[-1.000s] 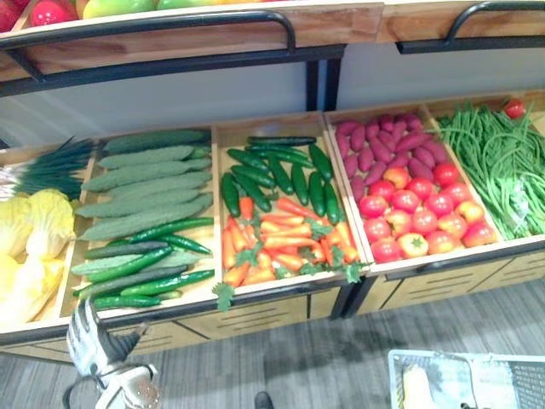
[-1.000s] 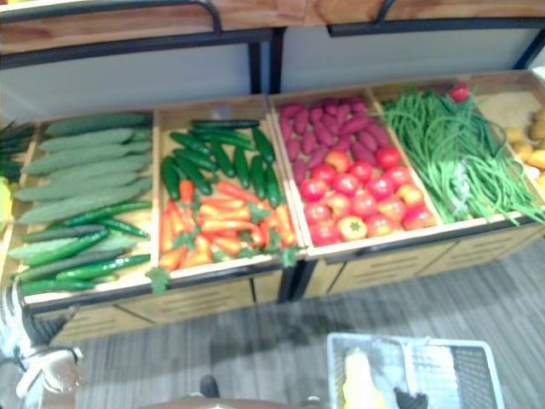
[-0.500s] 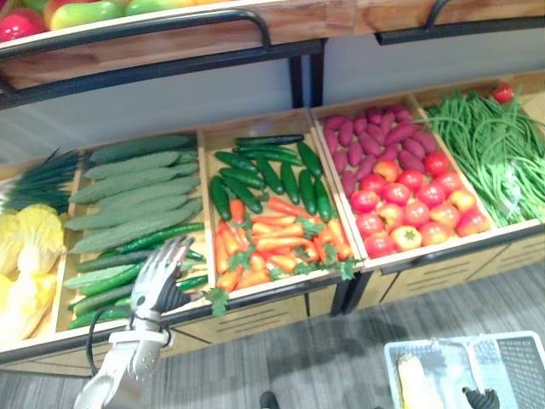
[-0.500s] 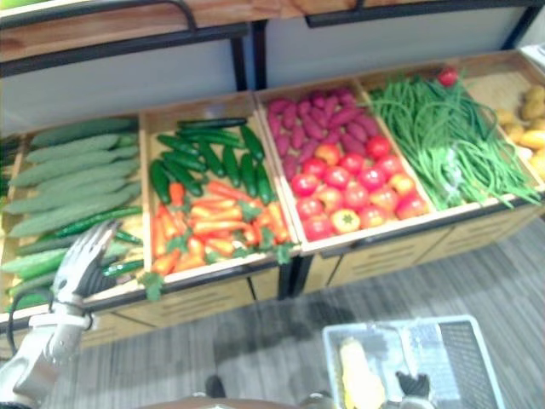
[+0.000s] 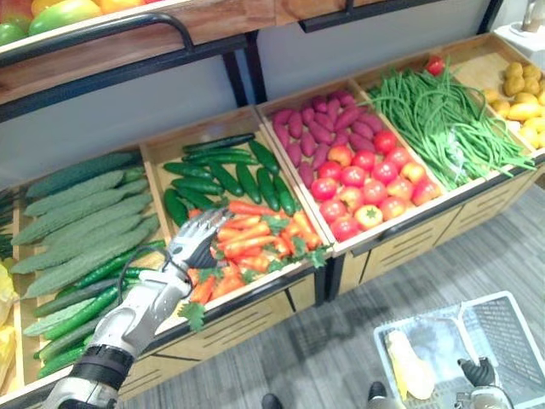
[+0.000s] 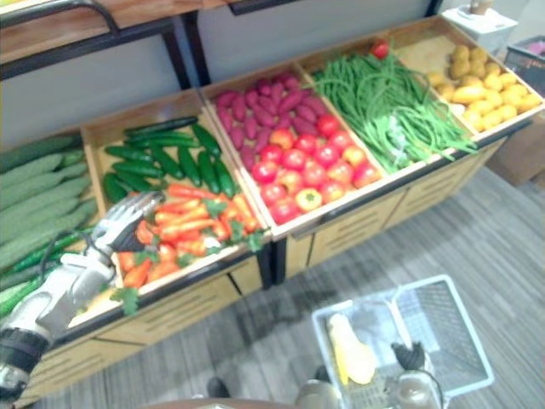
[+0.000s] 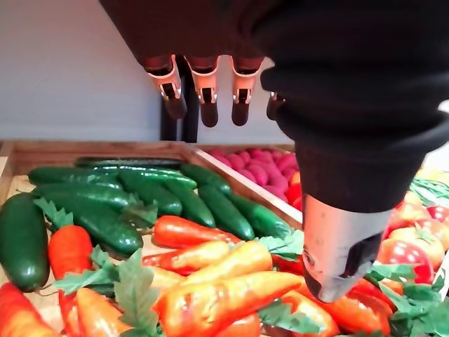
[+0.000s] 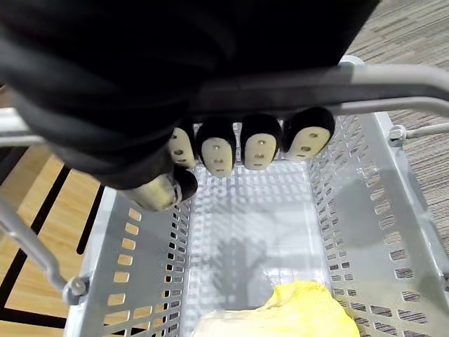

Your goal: Pick vegetable in the basket

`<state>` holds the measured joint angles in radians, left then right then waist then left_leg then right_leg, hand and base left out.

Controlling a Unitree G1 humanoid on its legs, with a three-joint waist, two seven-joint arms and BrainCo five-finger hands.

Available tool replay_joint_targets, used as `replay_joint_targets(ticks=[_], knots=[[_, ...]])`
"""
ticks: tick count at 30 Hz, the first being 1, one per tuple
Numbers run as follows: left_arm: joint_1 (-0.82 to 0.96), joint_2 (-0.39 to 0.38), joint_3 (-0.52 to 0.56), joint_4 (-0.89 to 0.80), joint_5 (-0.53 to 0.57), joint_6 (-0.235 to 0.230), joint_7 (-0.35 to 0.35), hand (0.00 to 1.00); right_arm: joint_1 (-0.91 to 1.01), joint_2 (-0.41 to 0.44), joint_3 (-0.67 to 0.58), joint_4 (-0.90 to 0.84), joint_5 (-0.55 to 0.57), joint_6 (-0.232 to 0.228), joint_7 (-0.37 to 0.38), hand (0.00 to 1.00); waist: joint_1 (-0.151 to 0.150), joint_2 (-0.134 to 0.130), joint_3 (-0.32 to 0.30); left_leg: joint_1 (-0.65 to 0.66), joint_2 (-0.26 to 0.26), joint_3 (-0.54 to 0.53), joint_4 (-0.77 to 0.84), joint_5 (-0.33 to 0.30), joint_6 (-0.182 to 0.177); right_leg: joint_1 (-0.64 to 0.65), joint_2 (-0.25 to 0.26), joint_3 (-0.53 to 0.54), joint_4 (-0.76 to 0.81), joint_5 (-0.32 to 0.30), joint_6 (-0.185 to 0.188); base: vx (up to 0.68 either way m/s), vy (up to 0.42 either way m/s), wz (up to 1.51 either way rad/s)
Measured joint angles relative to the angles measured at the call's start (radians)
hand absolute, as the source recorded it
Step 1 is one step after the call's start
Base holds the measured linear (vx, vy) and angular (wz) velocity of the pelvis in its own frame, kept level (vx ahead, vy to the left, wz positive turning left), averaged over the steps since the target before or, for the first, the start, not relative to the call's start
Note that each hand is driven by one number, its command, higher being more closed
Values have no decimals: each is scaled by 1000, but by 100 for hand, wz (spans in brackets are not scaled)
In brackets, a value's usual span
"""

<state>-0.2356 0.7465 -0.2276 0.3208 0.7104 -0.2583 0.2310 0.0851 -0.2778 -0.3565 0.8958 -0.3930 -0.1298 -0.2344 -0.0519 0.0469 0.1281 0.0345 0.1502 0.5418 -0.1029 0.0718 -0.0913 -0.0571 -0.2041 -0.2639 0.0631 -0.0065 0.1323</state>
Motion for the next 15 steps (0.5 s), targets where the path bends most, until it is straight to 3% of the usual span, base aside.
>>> replay_joint_targets(ticks=[5,15], knots=[[-45,-59,-4,28,-40,41,-20,0,25,3,-1,-65,0,24,4,100,3,-3,4,-25,5,28,2,3,-1,-48,6,45,26,0,0,-10,-6,-14],[-141,-128,39,173,-40,110,-7,0,4,19,1,-143,0,29,4,100,5,-26,59,-84,13,79,7,14,-2,-154,17,102,60,4,-6,12,-7,-12]])
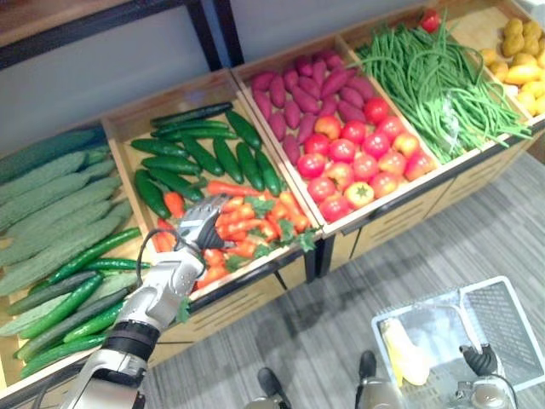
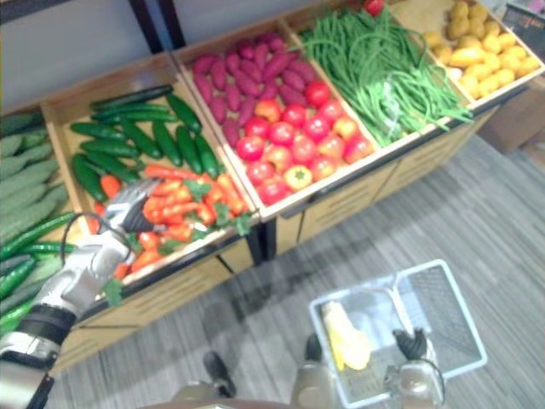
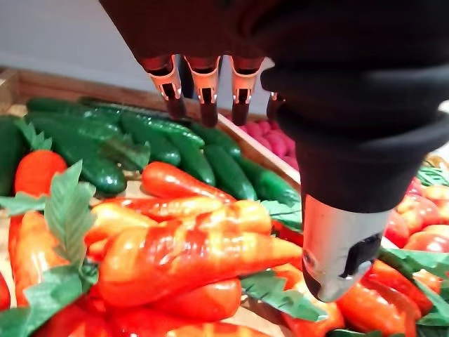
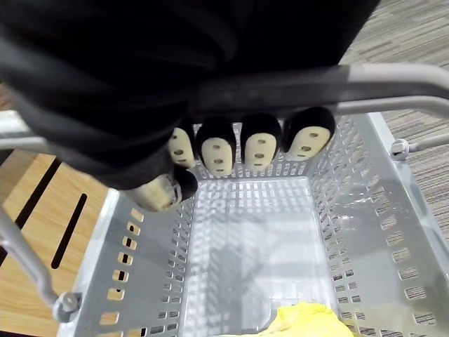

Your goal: Pick vegetable in the basket

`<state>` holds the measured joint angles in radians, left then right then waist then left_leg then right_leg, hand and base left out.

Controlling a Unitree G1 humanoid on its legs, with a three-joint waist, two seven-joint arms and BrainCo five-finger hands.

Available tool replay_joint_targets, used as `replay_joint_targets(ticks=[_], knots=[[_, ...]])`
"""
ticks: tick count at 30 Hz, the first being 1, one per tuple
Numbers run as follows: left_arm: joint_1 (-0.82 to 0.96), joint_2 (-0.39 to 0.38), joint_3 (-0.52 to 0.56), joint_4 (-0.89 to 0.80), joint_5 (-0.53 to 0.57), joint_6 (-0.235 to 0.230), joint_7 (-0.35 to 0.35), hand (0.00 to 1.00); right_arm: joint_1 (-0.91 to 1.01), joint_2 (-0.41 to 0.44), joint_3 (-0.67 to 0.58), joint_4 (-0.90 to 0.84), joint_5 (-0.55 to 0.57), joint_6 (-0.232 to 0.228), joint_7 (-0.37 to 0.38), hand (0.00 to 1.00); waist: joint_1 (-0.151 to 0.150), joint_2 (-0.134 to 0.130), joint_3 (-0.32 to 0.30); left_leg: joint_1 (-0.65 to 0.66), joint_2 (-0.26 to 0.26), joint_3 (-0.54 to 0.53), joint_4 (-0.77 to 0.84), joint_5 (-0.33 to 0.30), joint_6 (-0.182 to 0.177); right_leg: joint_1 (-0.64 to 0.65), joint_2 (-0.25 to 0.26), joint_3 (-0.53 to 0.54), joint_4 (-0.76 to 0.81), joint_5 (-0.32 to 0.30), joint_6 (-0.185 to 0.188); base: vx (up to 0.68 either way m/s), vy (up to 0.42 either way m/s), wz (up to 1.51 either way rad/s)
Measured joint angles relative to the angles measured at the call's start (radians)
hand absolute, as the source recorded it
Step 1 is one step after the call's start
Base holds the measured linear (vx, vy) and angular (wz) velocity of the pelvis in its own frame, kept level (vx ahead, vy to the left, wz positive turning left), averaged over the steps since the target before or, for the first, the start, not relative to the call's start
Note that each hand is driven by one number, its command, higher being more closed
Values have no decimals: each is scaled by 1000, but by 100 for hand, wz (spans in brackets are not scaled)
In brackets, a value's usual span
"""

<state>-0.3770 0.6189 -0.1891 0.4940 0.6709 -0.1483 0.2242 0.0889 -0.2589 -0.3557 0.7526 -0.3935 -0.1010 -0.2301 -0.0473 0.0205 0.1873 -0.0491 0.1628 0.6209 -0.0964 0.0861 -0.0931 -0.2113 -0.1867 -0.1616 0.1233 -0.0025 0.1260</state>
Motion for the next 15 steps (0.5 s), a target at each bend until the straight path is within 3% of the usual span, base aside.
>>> replay_joint_targets(ticks=[6,15], knots=[[-64,-1,60,83,0,38,21,0,-26,3,12,-21,0,0,-1,100,3,-20,42,-18,6,25,0,1,-2,-44,14,50,2,9,-10,43,-4,-14],[-133,-19,94,149,0,64,41,0,-40,2,14,-39,0,-3,-2,100,-2,-25,92,-33,8,33,1,2,-2,-68,17,65,2,14,-11,35,-1,-4]])
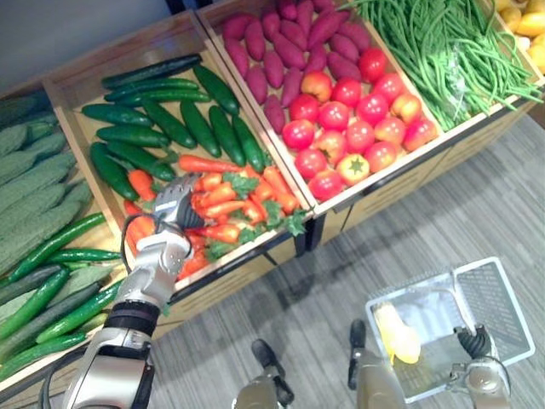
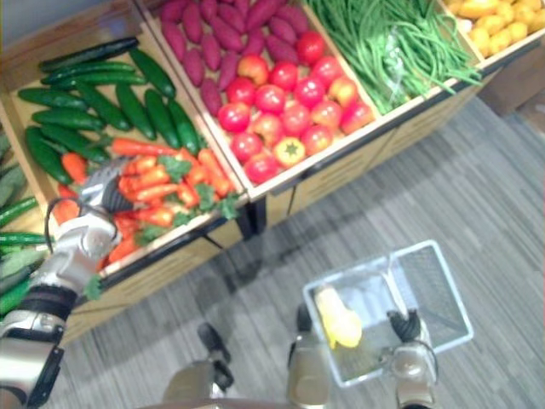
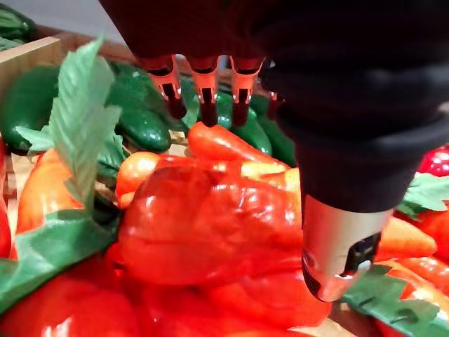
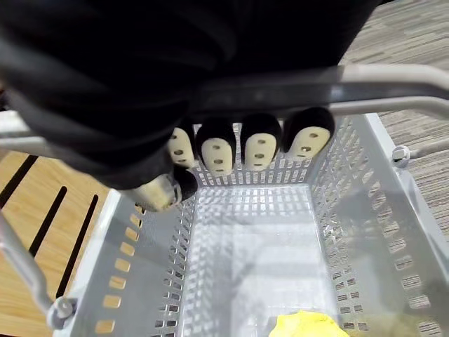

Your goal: Pick vegetable in the basket

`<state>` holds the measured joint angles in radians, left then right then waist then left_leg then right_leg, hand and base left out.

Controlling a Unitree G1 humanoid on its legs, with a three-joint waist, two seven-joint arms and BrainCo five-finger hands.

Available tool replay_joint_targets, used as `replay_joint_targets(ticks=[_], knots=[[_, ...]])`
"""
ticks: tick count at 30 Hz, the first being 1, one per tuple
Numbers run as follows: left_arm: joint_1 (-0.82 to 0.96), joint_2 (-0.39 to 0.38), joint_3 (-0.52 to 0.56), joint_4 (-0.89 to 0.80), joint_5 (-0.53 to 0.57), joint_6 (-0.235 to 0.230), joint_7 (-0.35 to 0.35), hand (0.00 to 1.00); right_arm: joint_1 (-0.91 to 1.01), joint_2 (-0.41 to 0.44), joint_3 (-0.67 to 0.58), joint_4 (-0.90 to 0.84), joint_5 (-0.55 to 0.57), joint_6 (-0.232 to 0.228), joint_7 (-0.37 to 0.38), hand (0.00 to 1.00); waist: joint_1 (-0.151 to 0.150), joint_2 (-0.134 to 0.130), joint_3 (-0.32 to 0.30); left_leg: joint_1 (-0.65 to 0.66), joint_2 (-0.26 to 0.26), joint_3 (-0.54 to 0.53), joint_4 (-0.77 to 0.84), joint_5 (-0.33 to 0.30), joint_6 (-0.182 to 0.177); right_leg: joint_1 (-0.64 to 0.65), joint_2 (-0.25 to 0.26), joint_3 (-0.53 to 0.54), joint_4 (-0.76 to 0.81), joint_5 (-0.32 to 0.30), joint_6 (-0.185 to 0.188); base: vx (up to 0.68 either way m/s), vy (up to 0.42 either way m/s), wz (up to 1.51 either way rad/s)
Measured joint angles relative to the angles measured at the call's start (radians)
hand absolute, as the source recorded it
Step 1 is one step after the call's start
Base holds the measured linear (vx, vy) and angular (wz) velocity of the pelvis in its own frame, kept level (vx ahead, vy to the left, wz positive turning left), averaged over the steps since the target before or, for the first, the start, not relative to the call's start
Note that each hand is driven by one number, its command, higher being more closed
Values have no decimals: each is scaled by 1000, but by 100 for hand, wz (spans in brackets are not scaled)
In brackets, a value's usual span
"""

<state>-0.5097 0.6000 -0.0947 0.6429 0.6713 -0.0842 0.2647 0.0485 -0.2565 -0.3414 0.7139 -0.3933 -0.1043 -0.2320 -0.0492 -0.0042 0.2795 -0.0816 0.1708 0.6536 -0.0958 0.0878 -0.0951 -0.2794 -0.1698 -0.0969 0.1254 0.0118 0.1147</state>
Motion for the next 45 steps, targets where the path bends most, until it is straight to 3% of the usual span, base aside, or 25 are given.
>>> replay_joint_targets(ticks=[10,11,17,27,40,45], knots=[[-6,-8,19,33,1,-3,8,0,-10,0,9,-3,0,-4,-2,100,-1,-7,25,2,10,32,0,-3,-3,-17,10,33,-4,6,1,32,-12,-9],[-6,-8,18,34,1,-3,8,100,-10,-1,10,-3,0,-4,-2,100,-1,-7,25,4,10,36,0,-3,-4,-17,10,35,-4,6,1,38,-9,-10],[-22,-8,9,39,9,-23,42,100,-10,-12,38,-4,-1,-9,-4,100,1,-8,26,11,17,52,17,-12,-11,-15,11,51,-3,7,2,21,-3,-7],[-18,-12,-35,49,11,-31,38,100,-10,-20,50,-17,-3,-9,-4,100,1,-6,29,-1,32,71,48,-20,-13,-13,20,68,-36,38,2,8,-10,-5],[-33,-26,-22,56,25,4,40,100,10,-20,66,-22,-25,-9,-5,100,-2,-2,27,-1,31,40,56,-17,-9,18,11,48,-60,57,9,5,-2,4],[-37,-24,7,-71,52,24,41,100,25,-20,62,-19,-40,-9,-7,100,13,-1,26,-3,30,-6,62,-13,-3,46,2,13,-60,57,9,6,5,25]])
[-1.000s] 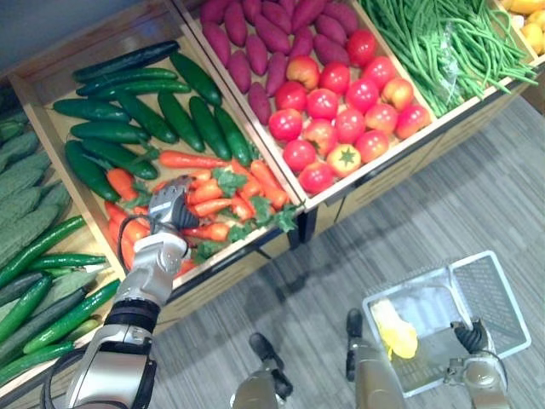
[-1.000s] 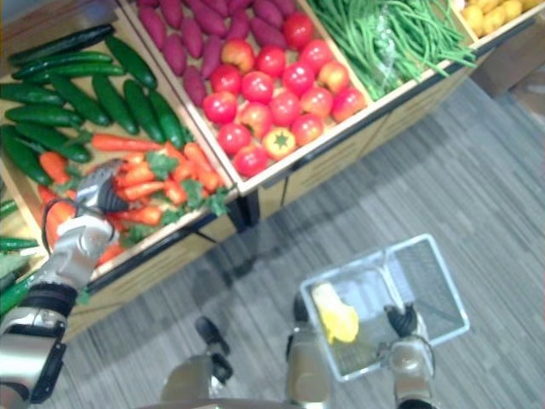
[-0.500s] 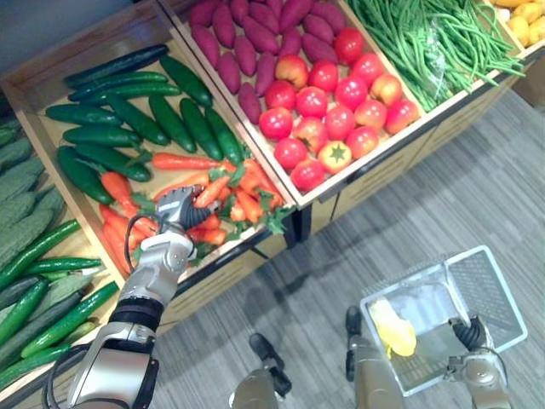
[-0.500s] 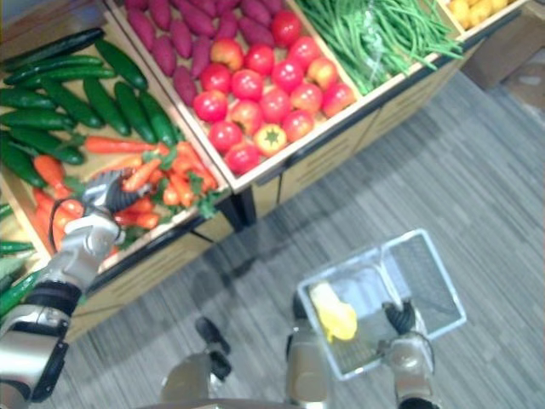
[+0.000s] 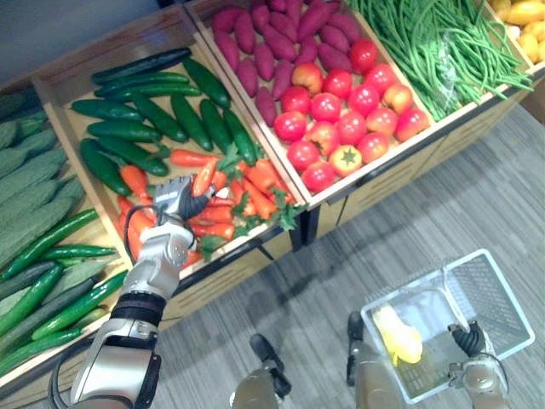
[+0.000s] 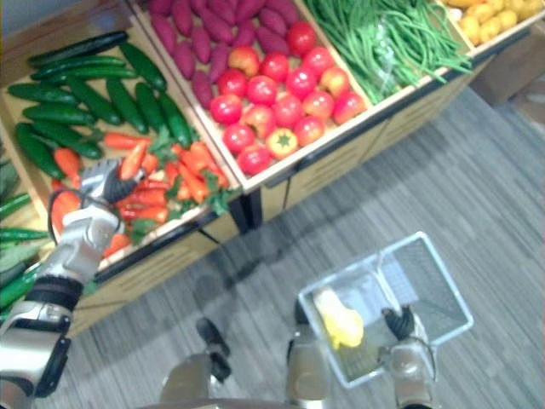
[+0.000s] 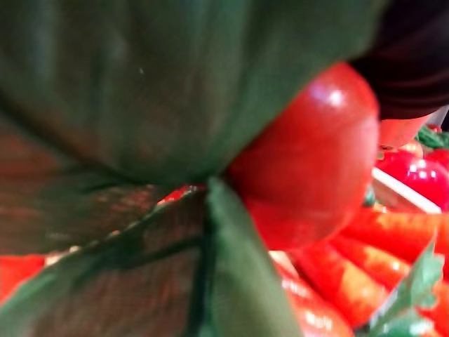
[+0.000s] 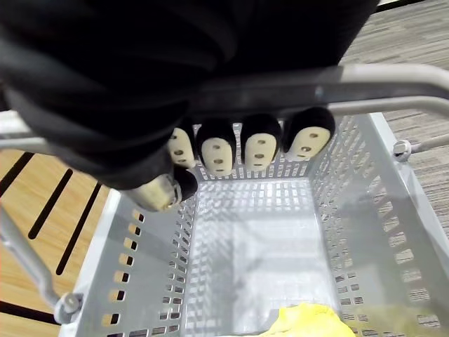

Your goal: Pick vegetable in the basket

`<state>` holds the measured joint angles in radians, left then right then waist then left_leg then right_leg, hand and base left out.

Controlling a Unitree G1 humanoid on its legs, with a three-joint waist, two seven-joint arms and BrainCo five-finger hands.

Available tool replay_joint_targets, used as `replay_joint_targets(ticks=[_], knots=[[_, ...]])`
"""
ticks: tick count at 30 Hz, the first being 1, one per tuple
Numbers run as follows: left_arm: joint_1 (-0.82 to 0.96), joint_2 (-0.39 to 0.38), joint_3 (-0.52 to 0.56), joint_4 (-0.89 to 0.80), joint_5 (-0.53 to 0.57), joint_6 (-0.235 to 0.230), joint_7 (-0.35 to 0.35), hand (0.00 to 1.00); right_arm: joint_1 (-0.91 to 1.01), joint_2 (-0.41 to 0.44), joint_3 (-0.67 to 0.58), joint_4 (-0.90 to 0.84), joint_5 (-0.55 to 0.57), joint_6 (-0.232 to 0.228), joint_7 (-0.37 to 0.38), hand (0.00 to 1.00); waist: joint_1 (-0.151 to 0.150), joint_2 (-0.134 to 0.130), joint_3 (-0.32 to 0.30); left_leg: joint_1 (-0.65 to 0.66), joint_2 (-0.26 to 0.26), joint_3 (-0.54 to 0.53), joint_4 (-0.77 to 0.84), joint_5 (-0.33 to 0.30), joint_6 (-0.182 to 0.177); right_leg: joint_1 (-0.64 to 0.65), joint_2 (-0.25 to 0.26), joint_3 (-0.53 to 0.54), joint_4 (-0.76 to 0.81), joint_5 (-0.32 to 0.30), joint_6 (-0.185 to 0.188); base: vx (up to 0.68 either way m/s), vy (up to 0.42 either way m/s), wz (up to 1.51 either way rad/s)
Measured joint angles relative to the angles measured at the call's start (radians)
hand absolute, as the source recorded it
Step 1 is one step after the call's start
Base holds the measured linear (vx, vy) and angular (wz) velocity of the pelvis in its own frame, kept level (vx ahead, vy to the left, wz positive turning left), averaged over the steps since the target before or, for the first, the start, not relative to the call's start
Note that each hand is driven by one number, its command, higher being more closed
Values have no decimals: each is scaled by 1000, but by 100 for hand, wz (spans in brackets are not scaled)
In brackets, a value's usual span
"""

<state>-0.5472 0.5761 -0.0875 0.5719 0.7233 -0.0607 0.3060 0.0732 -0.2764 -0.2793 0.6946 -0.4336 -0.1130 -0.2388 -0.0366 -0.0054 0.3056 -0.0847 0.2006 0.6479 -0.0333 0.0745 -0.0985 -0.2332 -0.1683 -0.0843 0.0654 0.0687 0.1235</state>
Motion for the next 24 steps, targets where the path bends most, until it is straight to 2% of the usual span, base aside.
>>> replay_joint_targets(ticks=[2,6,12,16,19,24], knots=[[3,3,9,-83,7,-1,0,100,7,1,-14,2,0,0,0,100,12,4,-2,0,-2,-23,-1,3,4,16,-4,-21,-2,-1,0,-13,8,29],[51,46,26,-243,29,-5,-1,100,6,1,-34,29,-1,0,0,100,14,8,-29,3,-21,-56,-47,28,9,30,-8,-53,-10,-1,1,-18,16,27],[127,60,55,-248,38,-9,-8,100,2,1,-55,75,-3,4,5,100,15,13,-64,16,-34,-79,-64,45,17,57,-11,-71,-20,-1,1,16,19,11],[199,84,55,-343,40,-32,-8,100,-13,-7,-68,108,-21,8,7,100,14,11,-87,15,-34,-86,-68,49,18,63,-9,-76,-28,0,1,17,3,5],[252,109,41,-463,43,-70,-10,100,-24,-37,-68,112,-44,9,10,100,14,12,-100,16,-36,-86,-68,52,19,65,-10,-75,-29,1,3,41,2,0],[378,131,-56,-673,20,-181,-45,100,-66,-162,-68,117,-110,11,17,100,8,12,-133,40,-37,-75,-66,50,16,84,-8,-62,-40,4,6,49,1,-8]])
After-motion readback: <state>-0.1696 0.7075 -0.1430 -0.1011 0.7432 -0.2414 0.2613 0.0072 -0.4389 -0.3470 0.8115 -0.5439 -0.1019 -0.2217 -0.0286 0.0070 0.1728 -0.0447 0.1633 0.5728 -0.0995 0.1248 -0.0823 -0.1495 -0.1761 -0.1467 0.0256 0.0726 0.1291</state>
